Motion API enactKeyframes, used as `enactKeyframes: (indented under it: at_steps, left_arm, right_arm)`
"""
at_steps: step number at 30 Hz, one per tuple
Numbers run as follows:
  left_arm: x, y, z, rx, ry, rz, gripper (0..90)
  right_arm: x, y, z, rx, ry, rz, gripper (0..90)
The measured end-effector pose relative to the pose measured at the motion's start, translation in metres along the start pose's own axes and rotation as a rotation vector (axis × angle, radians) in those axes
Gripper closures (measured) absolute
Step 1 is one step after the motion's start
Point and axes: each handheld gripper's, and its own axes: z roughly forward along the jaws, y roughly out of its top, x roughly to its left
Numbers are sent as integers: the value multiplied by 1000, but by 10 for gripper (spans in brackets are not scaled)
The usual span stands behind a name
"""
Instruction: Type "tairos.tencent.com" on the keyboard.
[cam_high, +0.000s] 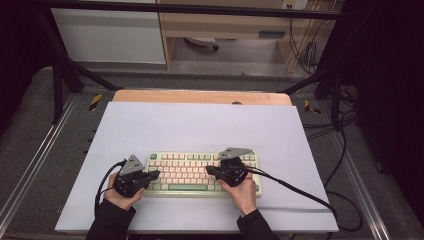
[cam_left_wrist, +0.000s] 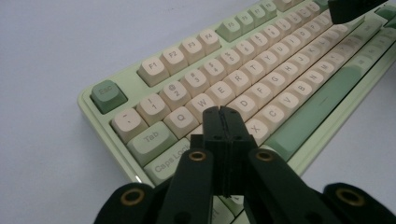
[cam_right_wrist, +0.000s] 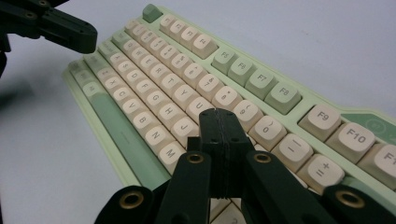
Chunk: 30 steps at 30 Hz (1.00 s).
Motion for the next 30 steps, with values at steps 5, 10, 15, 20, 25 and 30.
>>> enactKeyframes:
  at_steps: [5, 10, 15, 20, 25, 30]
  left_arm:
    - [1, -1, 0, -3, -1, -2, 900]
    - [1, -1, 0, -1, -3, -1, 900]
    - [1, -1, 0, -2, -3, -3, 900]
    - [1, -1, 1, 1, -2, -1, 900]
    - [1, -1, 1, 2, -1, 1, 900]
    - [1, -1, 3, 7, -3, 3, 900]
  right_arm:
    - [-3, 2, 7, 2, -18, 11, 900]
    - [-5, 1, 12, 15, -35, 12, 900]
    - [-8, 0, 17, 31, -45, 11, 900]
    - [-9, -2, 20, 41, -50, 6, 900]
    - [-8, -2, 21, 43, -47, 10, 900]
    - [-8, -4, 23, 52, -51, 4, 900]
